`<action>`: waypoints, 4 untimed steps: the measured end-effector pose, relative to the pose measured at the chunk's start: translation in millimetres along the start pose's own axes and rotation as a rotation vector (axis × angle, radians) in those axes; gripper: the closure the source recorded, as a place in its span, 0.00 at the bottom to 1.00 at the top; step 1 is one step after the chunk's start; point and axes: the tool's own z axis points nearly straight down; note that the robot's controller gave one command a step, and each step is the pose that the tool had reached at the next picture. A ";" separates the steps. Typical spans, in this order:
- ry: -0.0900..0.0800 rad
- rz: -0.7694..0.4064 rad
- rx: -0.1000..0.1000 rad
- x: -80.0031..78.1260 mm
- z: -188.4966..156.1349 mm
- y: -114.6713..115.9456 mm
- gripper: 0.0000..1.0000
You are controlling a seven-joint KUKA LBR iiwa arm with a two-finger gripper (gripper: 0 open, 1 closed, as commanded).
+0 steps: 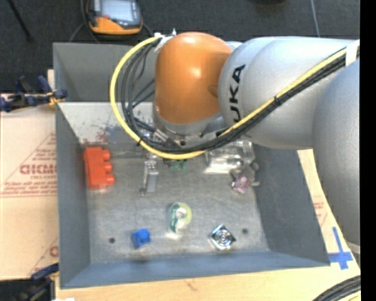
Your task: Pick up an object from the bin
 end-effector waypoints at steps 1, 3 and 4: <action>0.011 0.040 0.003 70.3 113.0 -9.1 0.00; -0.024 -0.048 -0.011 79.0 144.3 -42.4 1.00; -0.002 0.208 0.000 71.9 89.5 -34.0 1.00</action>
Offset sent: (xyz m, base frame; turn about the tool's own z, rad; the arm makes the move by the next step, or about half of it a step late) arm -0.0675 -0.0078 -0.1096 0.0426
